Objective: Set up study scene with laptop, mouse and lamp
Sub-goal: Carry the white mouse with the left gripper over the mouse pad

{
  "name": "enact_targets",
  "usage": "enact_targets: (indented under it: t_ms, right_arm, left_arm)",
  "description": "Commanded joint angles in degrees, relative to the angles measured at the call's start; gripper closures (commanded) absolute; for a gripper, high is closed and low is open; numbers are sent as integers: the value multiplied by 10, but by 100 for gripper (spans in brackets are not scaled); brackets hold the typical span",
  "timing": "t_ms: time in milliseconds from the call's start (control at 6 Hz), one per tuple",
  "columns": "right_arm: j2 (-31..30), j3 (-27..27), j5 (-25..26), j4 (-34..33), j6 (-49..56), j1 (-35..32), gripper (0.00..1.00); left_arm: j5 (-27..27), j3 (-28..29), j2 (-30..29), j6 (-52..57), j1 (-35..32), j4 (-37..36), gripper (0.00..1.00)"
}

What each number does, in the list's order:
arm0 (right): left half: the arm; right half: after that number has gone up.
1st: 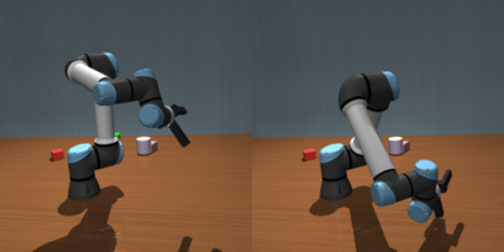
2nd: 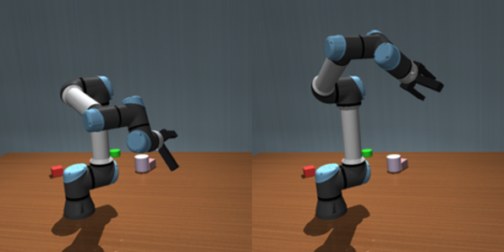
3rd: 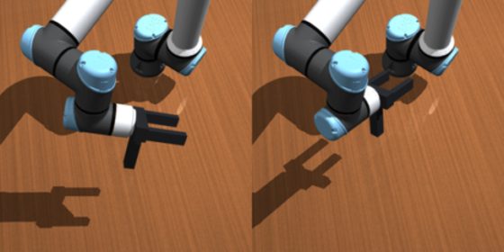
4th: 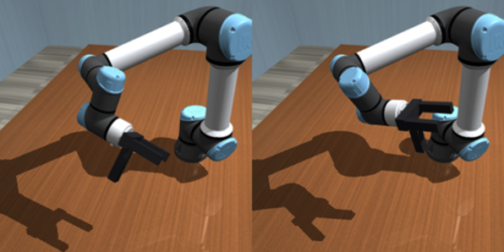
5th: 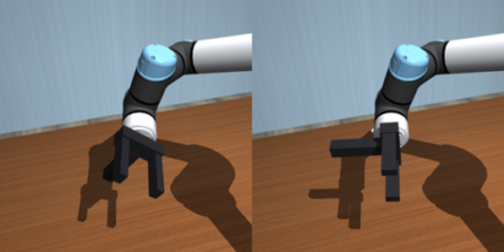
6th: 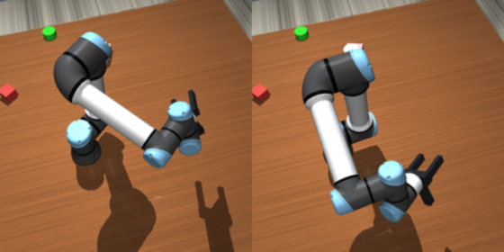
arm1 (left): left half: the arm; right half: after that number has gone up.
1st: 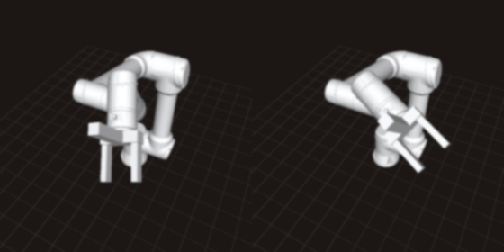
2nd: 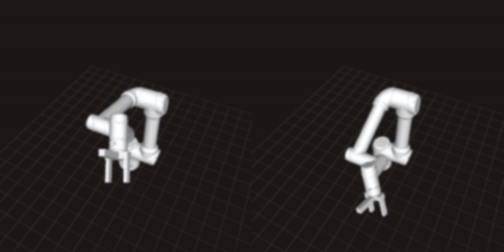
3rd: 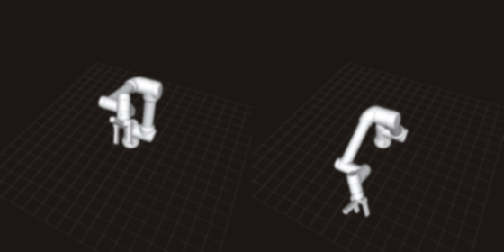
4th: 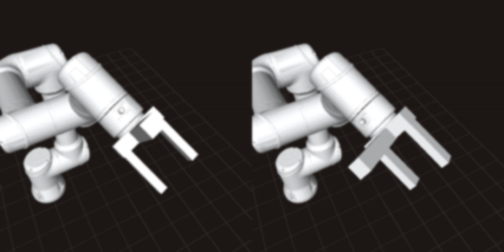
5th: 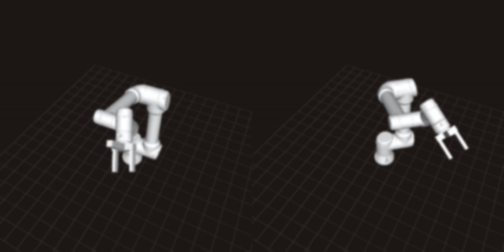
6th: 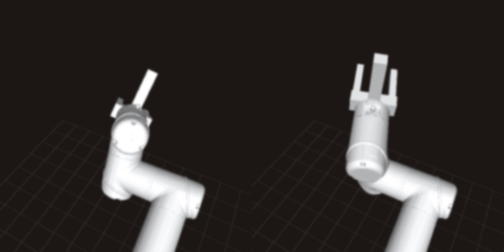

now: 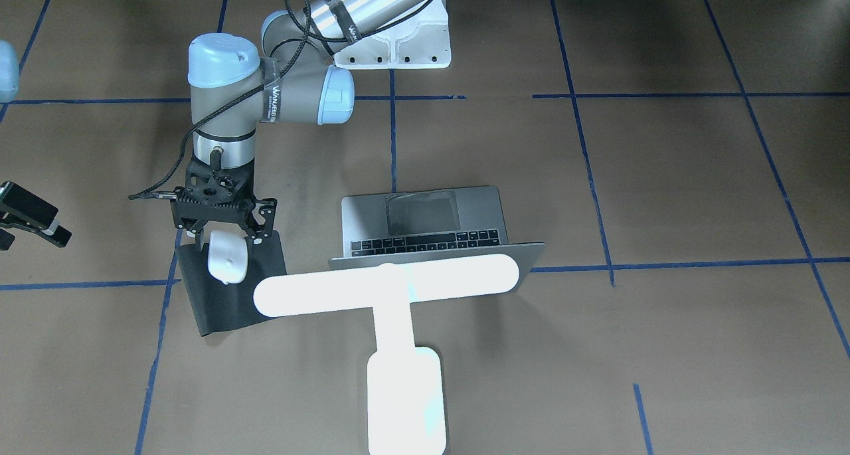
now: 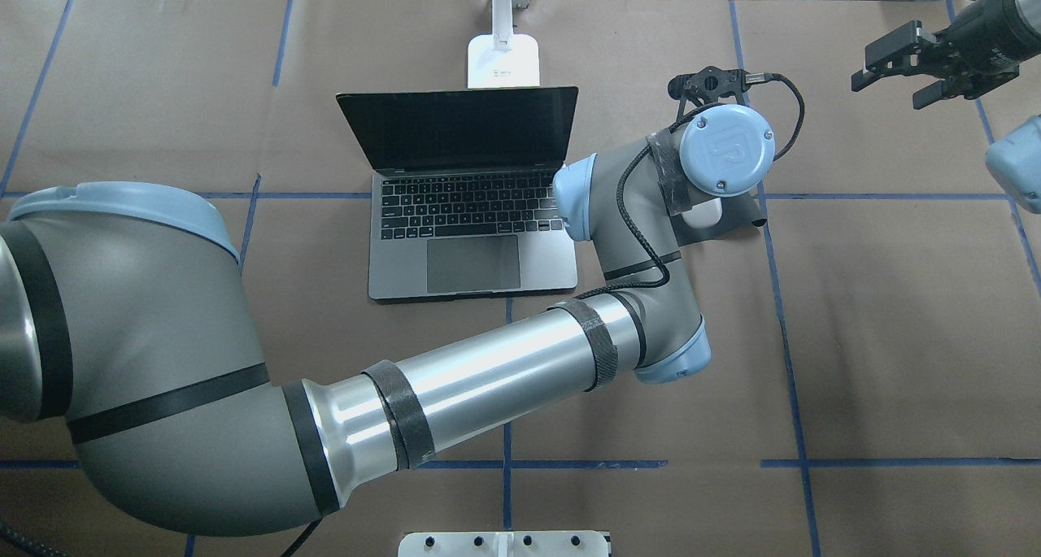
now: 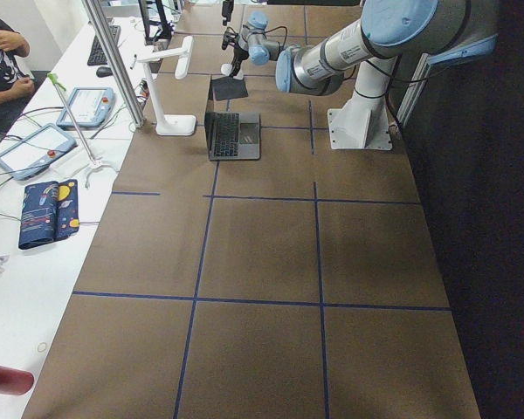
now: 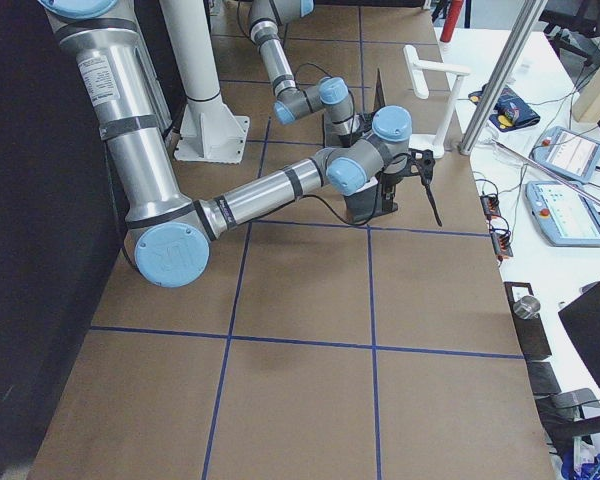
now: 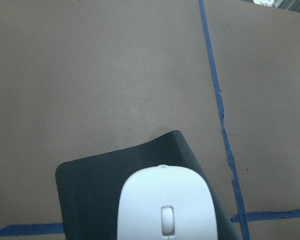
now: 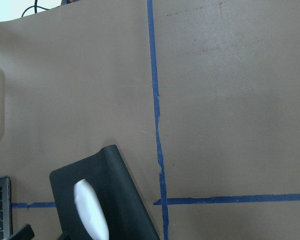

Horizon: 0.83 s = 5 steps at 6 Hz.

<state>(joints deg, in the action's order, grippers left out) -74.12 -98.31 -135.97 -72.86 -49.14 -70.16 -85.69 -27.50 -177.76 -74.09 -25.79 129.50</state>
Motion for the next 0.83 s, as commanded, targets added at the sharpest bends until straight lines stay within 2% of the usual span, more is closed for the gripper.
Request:
enact_targets:
  t_ms: [0,333,500,667]
  right_arm:
    - [-17,-25,0,0,-2,0,0]
    - [-21,-29,0,0,-3,0,0]
    - [-23,-29,-2,-1,-3,-1,0]
    - [-23,-29,-3,-7,-2,-1,0]
  left_arm:
    - [1,3,-1,0,0,3,1]
    - [-13,-4,-4,-16,-7,17,1]
    - [-97,-12,-2,-20,-39,11,1]
    - [-158,-49,7,-21,-60,-49,1]
